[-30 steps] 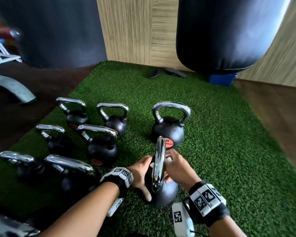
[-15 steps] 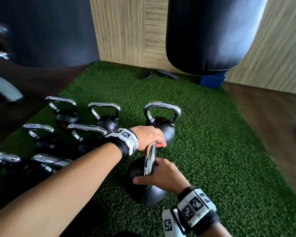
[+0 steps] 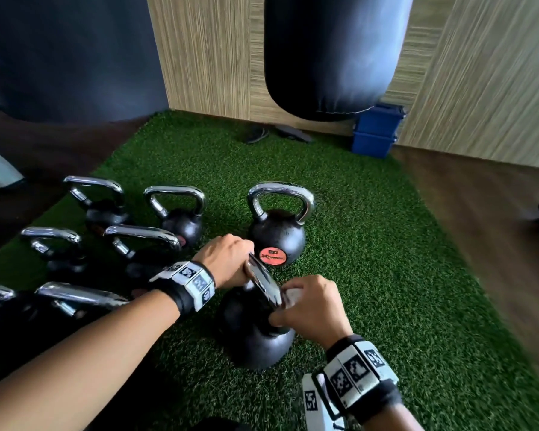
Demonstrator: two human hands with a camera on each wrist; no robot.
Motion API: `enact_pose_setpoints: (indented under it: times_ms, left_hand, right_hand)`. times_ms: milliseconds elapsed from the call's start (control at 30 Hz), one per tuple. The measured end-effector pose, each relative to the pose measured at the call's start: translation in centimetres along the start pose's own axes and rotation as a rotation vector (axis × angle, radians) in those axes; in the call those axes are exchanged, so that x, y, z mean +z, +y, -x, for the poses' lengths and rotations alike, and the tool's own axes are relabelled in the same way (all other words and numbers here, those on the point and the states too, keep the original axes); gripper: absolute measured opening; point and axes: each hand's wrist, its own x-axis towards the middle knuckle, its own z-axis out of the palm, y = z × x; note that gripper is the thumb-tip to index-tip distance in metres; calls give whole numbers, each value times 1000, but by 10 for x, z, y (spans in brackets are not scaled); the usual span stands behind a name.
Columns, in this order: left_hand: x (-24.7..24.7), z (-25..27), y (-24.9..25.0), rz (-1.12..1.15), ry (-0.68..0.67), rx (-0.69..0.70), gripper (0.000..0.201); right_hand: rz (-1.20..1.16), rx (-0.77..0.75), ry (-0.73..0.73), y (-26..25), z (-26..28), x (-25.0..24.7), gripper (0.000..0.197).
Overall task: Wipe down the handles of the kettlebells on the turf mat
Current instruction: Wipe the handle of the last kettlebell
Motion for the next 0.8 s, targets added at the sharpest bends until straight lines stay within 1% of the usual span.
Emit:
enact_pose_setpoints:
  times_ms: [33,100,133,167,267,333,433,500,567,700,800]
  left_hand:
    - [2,7,-1,7,19,-46,16]
    - [4,23,-2,-5,30,-110,16]
    - [5,31,-2,-19,28,-130,15]
    - [6,38,-2,-42,26,-144,14]
    - [6,46,1,-115,-8,-172,12]
    - [1,44,2,-124,-82,-172,12]
    - [-7,39,-1,-118,-180,-129,24]
    - [-11,38,-2,-125,-215,-101,35]
    - [-13,37,-1,-132,-243,-98,41]
    - [-20,36,3,-112,-279,-111,38]
    - [-27,36,5,-96,-315,-129,27]
  right_hand:
    - [8,-19,55,7,-1,-2,48]
    - [107,-113,225,23,-7,-4,42]
    - [147,-164,278,30,-11,-4,36]
    - [162,-189,299,35,-15,-4,33]
    - [168,-226,289,45,-29,-3,35]
    - [186,-266,280,48,-35,-3,37]
    - [169,-279,239,40,-34,-10,36]
    - [204,-281,221,32,-30,-18,36]
    - [242,-299,206,26,-24,-23,36]
    - [218,-312,215,20,-15,-24,30]
    - [206,-292,189,15,-10,-25,26]
